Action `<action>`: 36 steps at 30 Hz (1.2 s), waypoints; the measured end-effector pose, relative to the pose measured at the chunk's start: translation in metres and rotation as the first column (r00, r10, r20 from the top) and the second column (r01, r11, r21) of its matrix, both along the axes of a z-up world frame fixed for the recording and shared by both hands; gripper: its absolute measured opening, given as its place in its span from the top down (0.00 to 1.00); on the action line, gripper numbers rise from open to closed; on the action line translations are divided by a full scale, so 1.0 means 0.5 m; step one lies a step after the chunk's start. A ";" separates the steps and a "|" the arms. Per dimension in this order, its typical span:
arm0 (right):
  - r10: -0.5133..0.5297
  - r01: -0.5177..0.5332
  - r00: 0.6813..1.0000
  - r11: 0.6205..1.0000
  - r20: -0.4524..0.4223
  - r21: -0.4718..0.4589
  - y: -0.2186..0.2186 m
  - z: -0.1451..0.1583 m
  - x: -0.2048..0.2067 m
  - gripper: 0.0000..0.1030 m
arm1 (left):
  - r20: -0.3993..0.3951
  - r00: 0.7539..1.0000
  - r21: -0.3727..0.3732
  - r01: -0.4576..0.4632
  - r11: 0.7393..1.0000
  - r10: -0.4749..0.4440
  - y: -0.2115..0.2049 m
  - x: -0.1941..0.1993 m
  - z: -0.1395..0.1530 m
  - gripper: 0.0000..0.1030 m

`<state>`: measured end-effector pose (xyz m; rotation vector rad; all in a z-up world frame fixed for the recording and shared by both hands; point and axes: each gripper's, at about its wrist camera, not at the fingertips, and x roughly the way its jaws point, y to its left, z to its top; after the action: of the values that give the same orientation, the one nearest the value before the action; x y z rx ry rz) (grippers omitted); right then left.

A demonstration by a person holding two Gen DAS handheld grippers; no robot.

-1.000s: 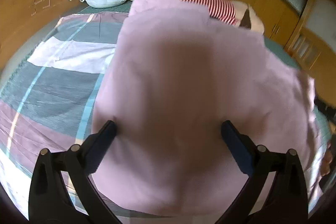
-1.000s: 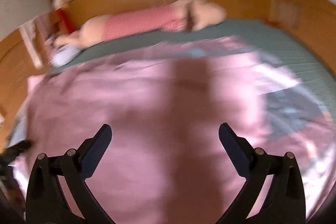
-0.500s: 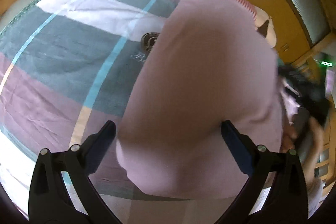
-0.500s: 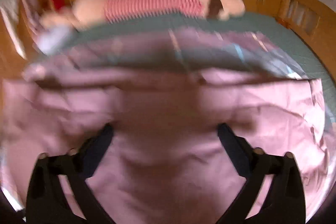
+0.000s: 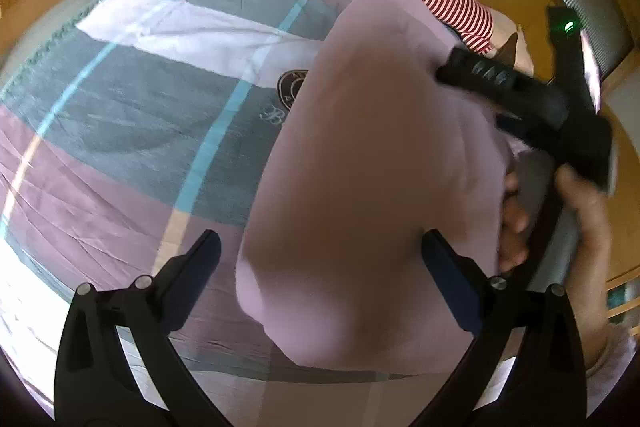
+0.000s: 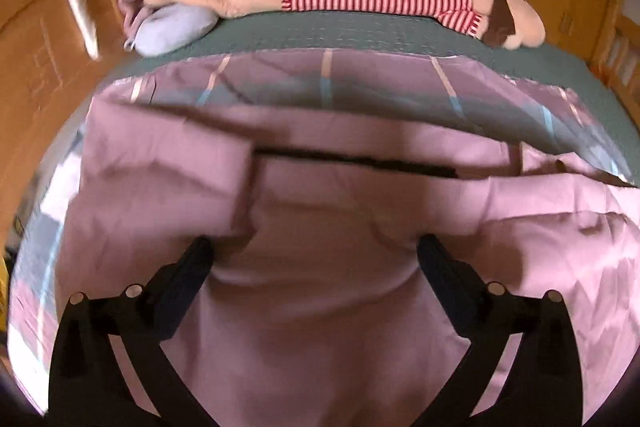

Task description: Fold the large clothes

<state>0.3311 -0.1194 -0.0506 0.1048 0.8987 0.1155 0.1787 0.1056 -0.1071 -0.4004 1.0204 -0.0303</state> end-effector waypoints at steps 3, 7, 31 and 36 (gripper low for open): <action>0.038 -0.057 0.990 0.989 0.138 0.138 -0.030 0.055 -0.072 0.02 | 0.035 0.999 0.037 -0.005 0.999 0.004 -0.004 -0.004 0.015 0.02; 0.063 -0.070 0.994 0.994 0.088 0.080 -0.116 0.052 -0.137 0.02 | 0.082 0.996 0.071 0.017 0.997 -0.023 -0.018 -0.010 0.036 0.02; -0.501 0.501 0.853 0.864 -0.144 -0.040 -0.680 -0.139 -0.395 0.01 | 0.125 0.975 0.321 0.133 0.938 -0.181 -0.148 -0.008 0.004 0.02; -0.501 0.505 0.862 0.860 0.076 -0.071 -0.626 -0.049 -0.451 0.01 | 0.187 0.961 0.325 0.133 0.936 -0.201 -0.158 -0.028 0.037 0.02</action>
<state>0.1054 -0.4326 -0.0753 0.2504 0.7944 -0.4113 0.1647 0.0269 -0.0888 -0.0194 0.8218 -0.0656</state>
